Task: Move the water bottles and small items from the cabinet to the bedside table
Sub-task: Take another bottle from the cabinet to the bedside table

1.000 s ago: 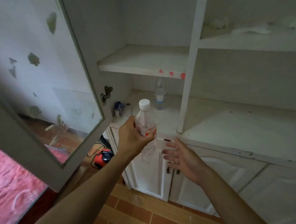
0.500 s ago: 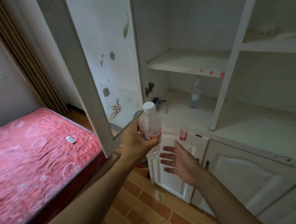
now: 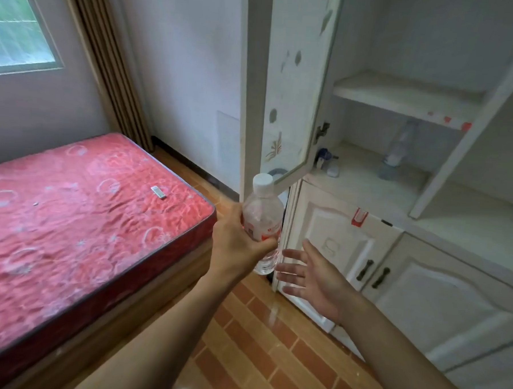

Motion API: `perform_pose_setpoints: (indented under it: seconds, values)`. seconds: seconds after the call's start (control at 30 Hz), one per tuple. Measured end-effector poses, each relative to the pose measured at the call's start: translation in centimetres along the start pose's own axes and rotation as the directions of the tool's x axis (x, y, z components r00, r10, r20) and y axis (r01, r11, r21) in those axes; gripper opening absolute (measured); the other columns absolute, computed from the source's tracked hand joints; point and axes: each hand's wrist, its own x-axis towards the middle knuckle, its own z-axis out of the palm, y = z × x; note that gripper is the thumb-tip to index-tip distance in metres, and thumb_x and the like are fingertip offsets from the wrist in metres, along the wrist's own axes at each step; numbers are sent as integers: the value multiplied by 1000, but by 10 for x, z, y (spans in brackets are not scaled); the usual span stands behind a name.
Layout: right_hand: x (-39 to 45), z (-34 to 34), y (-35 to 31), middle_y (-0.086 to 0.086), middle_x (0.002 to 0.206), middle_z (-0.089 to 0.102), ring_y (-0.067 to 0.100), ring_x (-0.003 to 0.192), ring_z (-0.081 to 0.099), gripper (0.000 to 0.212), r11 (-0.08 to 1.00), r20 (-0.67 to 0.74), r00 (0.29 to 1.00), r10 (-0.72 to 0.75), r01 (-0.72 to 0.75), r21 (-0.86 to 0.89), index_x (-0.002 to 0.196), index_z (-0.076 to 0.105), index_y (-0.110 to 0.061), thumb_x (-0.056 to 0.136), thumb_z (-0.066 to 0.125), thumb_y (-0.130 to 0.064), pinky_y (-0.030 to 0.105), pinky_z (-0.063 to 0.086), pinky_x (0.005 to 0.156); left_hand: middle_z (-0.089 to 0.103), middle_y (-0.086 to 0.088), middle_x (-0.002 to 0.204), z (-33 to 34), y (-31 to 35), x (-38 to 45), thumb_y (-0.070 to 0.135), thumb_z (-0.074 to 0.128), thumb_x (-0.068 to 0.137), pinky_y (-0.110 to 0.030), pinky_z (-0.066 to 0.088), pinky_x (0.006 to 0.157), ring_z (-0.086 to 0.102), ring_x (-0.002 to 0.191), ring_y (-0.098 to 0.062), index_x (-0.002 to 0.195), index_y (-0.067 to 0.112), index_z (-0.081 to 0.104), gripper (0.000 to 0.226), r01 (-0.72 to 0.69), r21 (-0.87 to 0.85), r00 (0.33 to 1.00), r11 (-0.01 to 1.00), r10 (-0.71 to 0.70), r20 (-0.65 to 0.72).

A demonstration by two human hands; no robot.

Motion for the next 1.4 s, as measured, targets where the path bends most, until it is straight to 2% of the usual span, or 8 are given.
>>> perform_pose_setpoints:
  seconds: [0.2,0.3,0.57,0.67,0.87,1.03,1.3,1.4]
  values:
    - [19,32,15,16,108,70,30,102,62,59,999,113,992,48,-46,-23,119,61,-11,96,39,-61,40,47,81,64,8,86,-38,-12,-18,41,84,59,-30,54,64,62,76,-11,99,21,56,53,66,84,993,994,-58,-101]
    - [34,52,12,15,109,69,29,102,62,62,996,202,976,83,-73,-58,122,61,-9,96,37,-60,40,45,81,65,4,85,-58,-18,-22,47,79,56,-40,54,63,62,76,-15,98,17,58,55,130,141,976,981,-101,-194]
    - [63,126,19,11,105,68,25,97,61,62,968,446,866,226,-147,-205,123,60,-10,97,33,-60,37,45,76,65,5,86,-122,-26,-45,42,85,59,-41,54,63,63,77,-12,100,18,58,55,300,294,898,907,-165,-408]
    - [59,164,30,11,108,68,26,99,60,61,948,522,806,280,-146,-283,124,59,-12,97,31,-60,36,45,75,64,5,86,-155,-26,-67,40,87,60,-39,54,63,62,76,-10,99,18,57,54,362,331,854,872,-168,-492]
    - [38,251,60,12,120,67,30,113,60,64,893,615,693,375,-92,-441,129,56,-13,97,29,-61,42,46,93,64,3,80,-236,-36,-120,45,83,56,-43,54,61,64,72,-17,94,16,56,54,504,312,721,805,-194,-666]
    - [11,330,98,11,120,70,29,112,64,64,852,651,631,422,-30,-523,127,59,-16,96,31,-64,39,48,79,64,5,80,-307,-44,-170,37,86,54,-38,53,61,63,71,-12,92,21,55,52,554,278,635,785,-182,-751]
    - [-49,463,177,16,122,68,29,103,63,65,801,682,532,501,12,-598,127,59,-12,96,32,-63,39,47,78,66,7,83,-427,-60,-266,43,83,54,-30,52,65,64,73,-11,94,20,57,53,640,227,492,734,-165,-855]
    - [-72,503,206,15,114,71,26,94,64,64,784,689,496,528,28,-621,125,59,-11,96,33,-62,38,48,76,67,7,84,-463,-64,-303,44,83,55,-34,55,67,65,74,-12,96,20,58,53,676,193,428,711,-166,-889]
